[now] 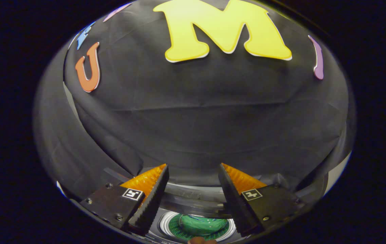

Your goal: Put the clothes into the washing machine and then close the washing machine lid.

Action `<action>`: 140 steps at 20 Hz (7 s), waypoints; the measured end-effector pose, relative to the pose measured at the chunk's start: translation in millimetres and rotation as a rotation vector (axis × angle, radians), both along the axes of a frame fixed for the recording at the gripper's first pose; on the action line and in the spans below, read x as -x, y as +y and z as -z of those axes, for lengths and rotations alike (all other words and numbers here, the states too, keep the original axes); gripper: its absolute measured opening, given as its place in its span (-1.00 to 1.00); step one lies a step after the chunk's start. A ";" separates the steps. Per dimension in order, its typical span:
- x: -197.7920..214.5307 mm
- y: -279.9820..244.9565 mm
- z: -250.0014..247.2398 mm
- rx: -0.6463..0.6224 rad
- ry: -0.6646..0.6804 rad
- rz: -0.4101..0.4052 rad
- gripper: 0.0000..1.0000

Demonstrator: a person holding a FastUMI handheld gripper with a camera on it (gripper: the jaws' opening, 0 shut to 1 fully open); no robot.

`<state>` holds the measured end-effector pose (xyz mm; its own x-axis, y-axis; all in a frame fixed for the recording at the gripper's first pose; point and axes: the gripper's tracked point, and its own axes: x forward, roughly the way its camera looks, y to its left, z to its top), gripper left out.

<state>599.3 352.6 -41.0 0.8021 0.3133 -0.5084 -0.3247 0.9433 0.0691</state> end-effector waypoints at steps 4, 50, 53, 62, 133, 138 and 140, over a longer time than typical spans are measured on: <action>-2.4 -2.0 2.7 0.023 -0.011 0.013 0.83; 234.5 -60.2 92.0 -0.001 -0.205 0.028 0.85; 282.7 -84.0 58.6 0.000 -0.298 0.000 0.85; 460.7 -245.4 -62.7 -0.051 -0.539 0.026 0.86; 632.5 -439.9 -35.1 -0.084 -0.511 -0.023 0.86; 630.0 -439.1 -39.3 -0.083 -0.518 -0.026 0.85; 630.4 -440.0 -38.9 -0.089 -0.522 -0.022 0.86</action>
<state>-31.2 -87.4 -2.1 0.9342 0.3565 -0.0136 -0.3567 0.9338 -0.0270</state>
